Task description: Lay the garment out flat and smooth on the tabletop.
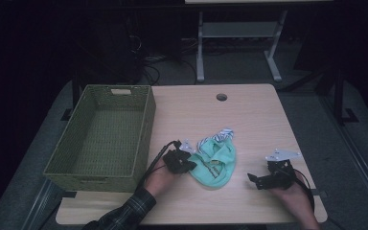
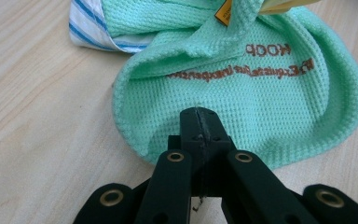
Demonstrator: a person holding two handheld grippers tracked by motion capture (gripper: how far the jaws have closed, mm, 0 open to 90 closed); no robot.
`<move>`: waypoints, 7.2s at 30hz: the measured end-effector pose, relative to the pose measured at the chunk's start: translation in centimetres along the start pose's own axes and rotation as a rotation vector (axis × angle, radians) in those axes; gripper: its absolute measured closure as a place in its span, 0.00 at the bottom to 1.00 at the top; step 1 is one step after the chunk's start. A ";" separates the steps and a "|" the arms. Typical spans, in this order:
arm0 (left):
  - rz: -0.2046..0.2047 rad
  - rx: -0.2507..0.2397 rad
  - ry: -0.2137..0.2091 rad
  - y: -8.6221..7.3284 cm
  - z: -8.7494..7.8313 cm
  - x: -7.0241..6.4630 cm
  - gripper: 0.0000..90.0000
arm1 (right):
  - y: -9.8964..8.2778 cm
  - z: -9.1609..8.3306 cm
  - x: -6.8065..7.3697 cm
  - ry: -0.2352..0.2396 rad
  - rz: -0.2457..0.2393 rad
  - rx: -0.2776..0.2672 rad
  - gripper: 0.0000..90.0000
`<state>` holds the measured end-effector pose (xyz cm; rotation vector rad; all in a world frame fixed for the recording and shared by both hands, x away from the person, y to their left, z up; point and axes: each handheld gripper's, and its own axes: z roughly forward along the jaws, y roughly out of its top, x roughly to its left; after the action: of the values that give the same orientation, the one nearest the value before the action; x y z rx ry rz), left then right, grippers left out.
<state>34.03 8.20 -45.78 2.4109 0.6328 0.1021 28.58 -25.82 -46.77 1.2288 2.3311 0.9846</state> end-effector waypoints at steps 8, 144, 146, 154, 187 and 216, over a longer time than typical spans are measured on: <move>0.001 0.001 -0.016 0.0 0.0 0.2 1.00 | 1.8 -0.2 -0.1 0.046 0.008 -0.033 0.15; -0.009 0.028 -0.011 0.4 0.0 0.2 1.00 | 13.4 5.8 -1.2 0.155 0.034 -0.053 0.81; -0.004 0.028 -0.008 0.4 0.0 0.2 1.00 | 13.8 6.4 -1.1 0.152 0.029 -0.046 0.81; -0.010 0.026 -0.007 0.4 0.1 0.1 1.00 | 15.2 9.1 -0.4 0.136 0.031 0.017 0.81; -0.015 0.027 -0.015 0.4 0.1 0.1 1.00 | 14.7 13.2 0.4 0.078 0.003 0.108 1.00; -0.023 0.023 -0.020 0.3 0.0 0.2 1.00 | 15.8 11.7 -3.0 0.044 0.087 -0.043 0.92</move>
<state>34.39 8.08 -45.64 2.4234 0.6560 0.0612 46.24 -17.12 -44.03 1.3141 2.2941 1.0944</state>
